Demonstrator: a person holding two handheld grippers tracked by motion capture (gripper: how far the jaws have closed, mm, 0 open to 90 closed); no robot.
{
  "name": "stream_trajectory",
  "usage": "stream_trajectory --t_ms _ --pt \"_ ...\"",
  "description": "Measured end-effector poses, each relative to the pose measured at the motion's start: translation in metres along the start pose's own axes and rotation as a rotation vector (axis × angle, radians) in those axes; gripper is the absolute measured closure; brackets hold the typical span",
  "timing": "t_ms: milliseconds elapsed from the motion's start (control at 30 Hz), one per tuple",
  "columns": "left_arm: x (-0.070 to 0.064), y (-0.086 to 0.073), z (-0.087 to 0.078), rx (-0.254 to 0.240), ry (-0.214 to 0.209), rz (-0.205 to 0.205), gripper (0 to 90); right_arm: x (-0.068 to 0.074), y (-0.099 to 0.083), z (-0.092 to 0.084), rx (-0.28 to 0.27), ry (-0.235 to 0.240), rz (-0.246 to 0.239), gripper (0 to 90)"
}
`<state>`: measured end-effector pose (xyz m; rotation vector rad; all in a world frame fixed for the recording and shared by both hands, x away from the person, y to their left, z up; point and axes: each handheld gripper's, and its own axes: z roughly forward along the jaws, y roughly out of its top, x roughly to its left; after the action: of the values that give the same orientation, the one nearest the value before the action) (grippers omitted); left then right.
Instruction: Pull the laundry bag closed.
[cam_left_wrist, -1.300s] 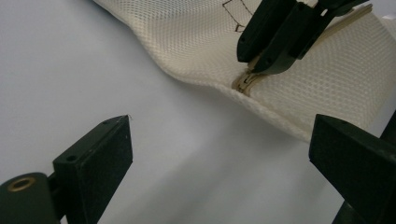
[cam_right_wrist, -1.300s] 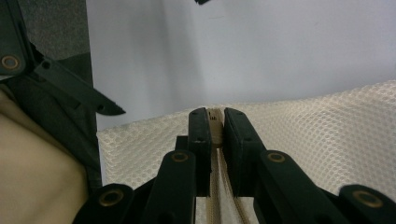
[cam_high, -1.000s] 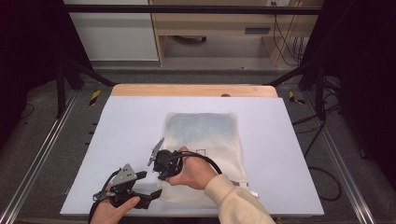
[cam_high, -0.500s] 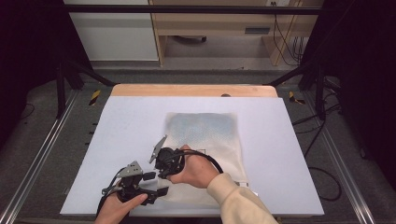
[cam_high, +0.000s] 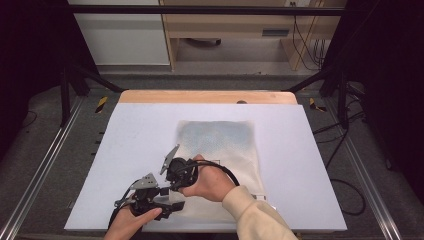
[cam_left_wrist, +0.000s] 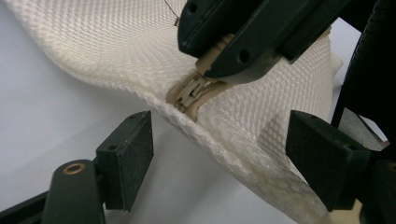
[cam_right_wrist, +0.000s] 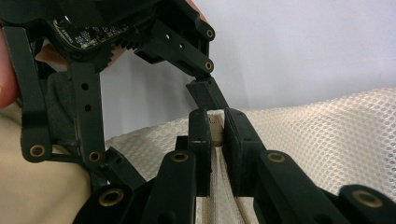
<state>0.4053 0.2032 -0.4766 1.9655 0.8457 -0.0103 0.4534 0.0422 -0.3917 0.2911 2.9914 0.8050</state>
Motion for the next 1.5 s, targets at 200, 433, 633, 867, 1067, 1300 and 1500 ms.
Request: stream_trajectory --t_ms 200,433,633,867,1067,1300,1500 --pt "0.005 0.002 0.004 -0.017 -0.038 -0.027 30.6 -0.001 0.000 0.000 -0.001 0.004 0.000 82.0" --pt "0.010 0.003 0.006 -0.024 -0.097 -0.053 42.7 -0.001 0.000 0.000 -0.003 0.005 0.000 81.9" --pt "0.013 0.003 0.010 -0.020 -0.118 -0.073 48.7 -0.001 -0.001 -0.001 0.002 0.003 0.006 81.9" --pt "0.016 0.004 0.010 -0.018 -0.145 -0.098 56.6 -0.001 -0.001 -0.002 -0.004 0.002 0.006 81.9" --pt "0.018 0.004 0.011 -0.013 -0.151 -0.110 65.6 -0.001 -0.002 -0.001 -0.001 0.000 -0.002 81.9" --pt "0.020 0.004 0.013 0.004 -0.151 -0.099 74.7 -0.001 -0.003 0.000 0.004 -0.002 -0.003 81.9" --pt "0.023 0.004 0.013 0.009 -0.134 -0.098 83.9 0.000 -0.005 0.002 0.001 -0.006 -0.013 81.9"
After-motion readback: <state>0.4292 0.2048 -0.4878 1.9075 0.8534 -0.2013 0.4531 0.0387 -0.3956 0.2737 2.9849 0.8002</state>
